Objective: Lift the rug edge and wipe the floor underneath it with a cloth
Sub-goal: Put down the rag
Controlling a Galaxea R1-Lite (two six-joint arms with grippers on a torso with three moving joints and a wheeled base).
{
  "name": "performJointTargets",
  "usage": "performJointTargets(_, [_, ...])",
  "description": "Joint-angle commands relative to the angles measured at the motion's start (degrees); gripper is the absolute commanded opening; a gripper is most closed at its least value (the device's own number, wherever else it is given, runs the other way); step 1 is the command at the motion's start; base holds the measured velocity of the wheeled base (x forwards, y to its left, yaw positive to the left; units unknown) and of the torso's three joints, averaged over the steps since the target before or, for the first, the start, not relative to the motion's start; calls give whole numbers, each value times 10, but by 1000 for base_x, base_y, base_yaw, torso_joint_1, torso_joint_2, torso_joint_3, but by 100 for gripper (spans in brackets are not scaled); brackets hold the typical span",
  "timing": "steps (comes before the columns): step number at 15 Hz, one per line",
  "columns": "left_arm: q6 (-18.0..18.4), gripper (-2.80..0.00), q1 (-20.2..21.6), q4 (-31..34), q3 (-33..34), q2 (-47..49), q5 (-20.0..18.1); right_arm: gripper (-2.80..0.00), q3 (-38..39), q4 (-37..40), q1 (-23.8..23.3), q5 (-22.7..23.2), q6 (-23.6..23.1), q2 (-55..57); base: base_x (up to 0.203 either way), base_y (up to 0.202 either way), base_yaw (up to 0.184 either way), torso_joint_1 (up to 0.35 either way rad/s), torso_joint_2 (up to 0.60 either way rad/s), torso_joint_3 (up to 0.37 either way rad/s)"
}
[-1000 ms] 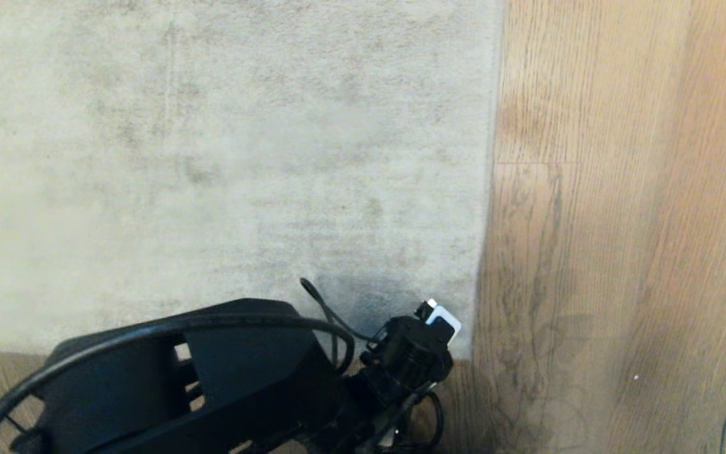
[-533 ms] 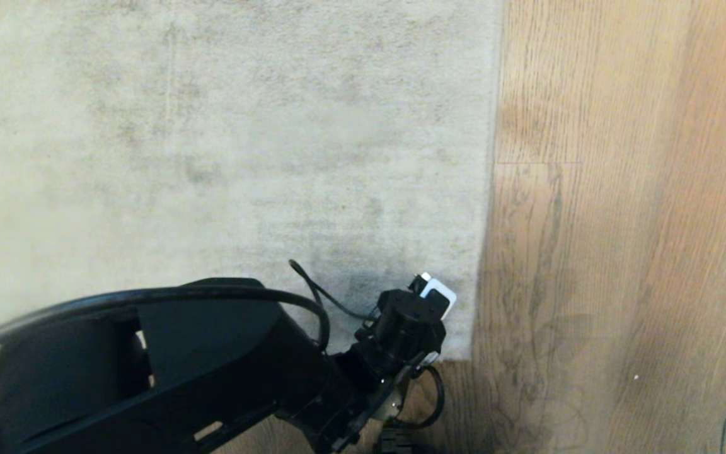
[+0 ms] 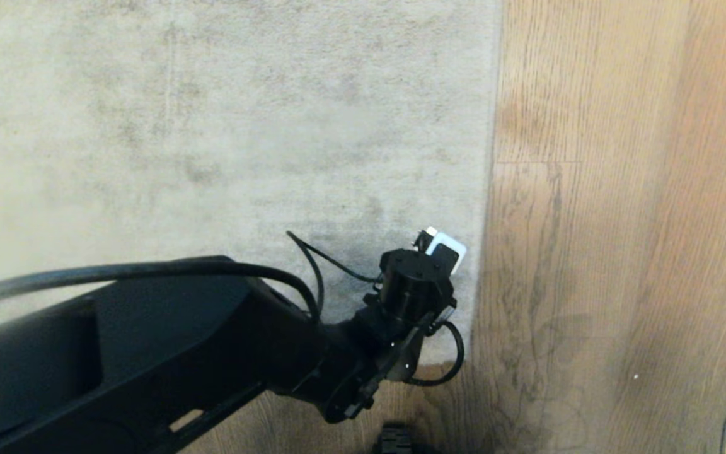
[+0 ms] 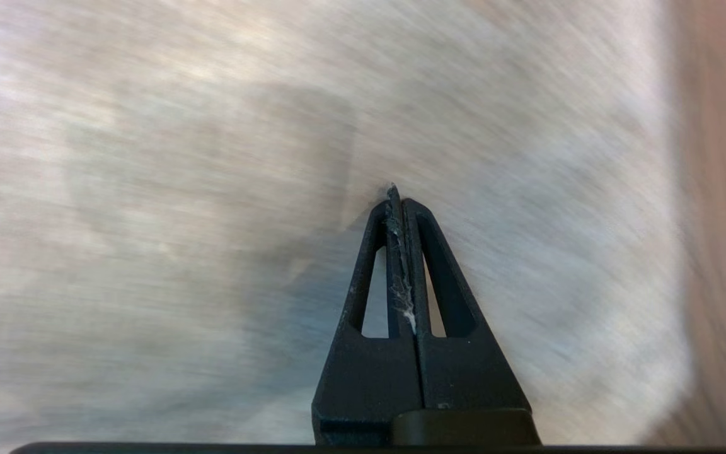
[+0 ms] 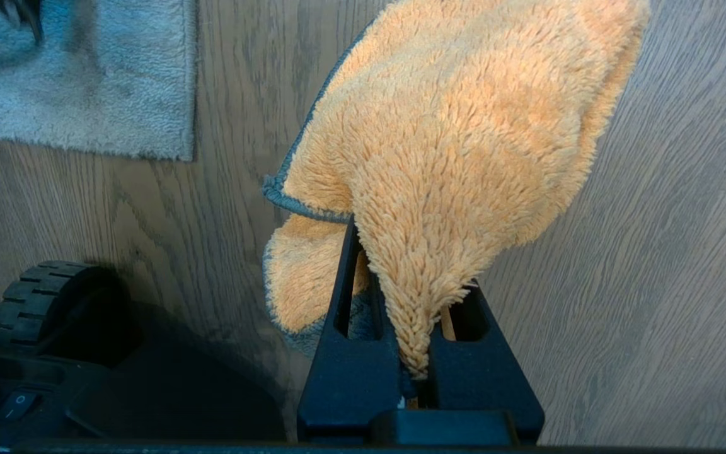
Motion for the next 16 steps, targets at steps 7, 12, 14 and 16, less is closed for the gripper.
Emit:
performJointTargets(7, [-3, -280, 3, 2, 178, -225, 6, -280, 0, 0, 0, 0, -1, 1, 0, 0, 0, 0, 0, 0])
performJointTargets(12, [-12, -280, 21, 1, 313, -362, 7, -280, 0, 0, 0, 0, -1, 1, 0, 0, 0, 0, 0, 0])
performJointTargets(14, [-22, -280, 28, 3, 366, -418, 7, -280, 0, 0, 0, 0, -1, 1, 0, 0, 0, 0, 0, 0])
performJointTargets(16, [-26, -280, 36, 5, 422, -476, 7, -280, 0, 0, 0, 0, -1, 1, 0, 0, 0, 0, 0, 0])
